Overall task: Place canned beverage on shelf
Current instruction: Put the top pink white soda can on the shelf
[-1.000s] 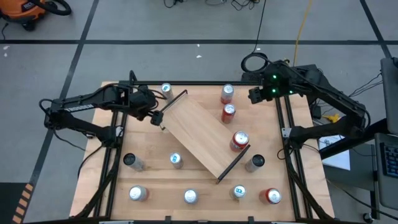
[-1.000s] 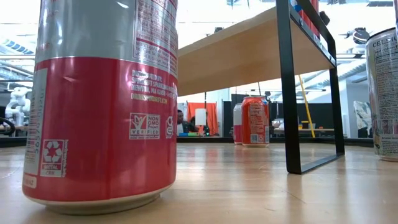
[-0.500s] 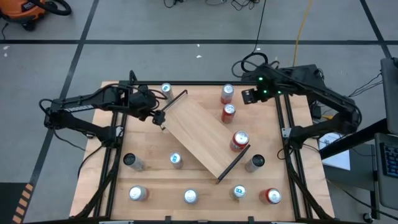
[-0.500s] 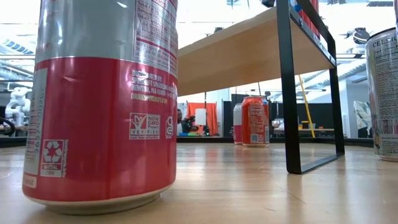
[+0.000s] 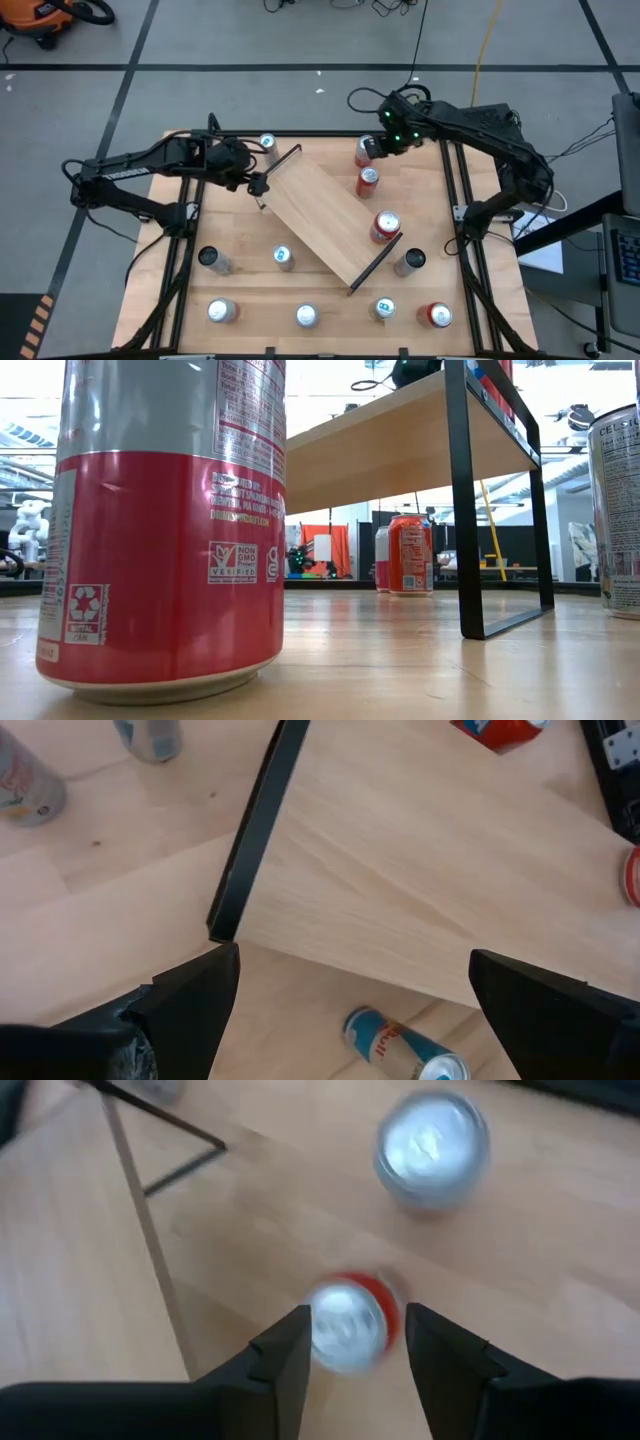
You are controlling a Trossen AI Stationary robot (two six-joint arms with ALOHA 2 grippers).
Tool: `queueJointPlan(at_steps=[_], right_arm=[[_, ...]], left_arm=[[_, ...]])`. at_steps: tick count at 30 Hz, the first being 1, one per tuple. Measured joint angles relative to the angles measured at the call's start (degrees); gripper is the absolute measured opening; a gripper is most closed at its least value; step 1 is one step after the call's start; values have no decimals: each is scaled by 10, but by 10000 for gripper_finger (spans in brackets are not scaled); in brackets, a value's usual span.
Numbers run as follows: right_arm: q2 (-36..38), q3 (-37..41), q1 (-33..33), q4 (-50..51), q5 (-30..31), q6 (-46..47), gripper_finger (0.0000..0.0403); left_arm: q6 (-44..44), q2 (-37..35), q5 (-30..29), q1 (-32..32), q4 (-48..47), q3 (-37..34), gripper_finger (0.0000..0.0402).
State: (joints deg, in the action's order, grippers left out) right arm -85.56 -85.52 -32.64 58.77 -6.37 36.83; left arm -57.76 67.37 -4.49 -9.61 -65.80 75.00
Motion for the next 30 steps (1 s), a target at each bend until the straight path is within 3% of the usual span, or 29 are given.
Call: queueJointPlan(at_steps=[8, 21, 30], right_arm=[[-47, -1, -33, -119, -12, -61, 199], [-155, -95, -57, -37, 20, -152, 343], [-198, -101, -59, 1, 36, -173, 369]], left_arm=[[0, 0, -3, -17, 12, 0, 397], [12, 0, -2, -29, 10, 0, 397], [14, 0, 0, -27, 9, 0, 397]])
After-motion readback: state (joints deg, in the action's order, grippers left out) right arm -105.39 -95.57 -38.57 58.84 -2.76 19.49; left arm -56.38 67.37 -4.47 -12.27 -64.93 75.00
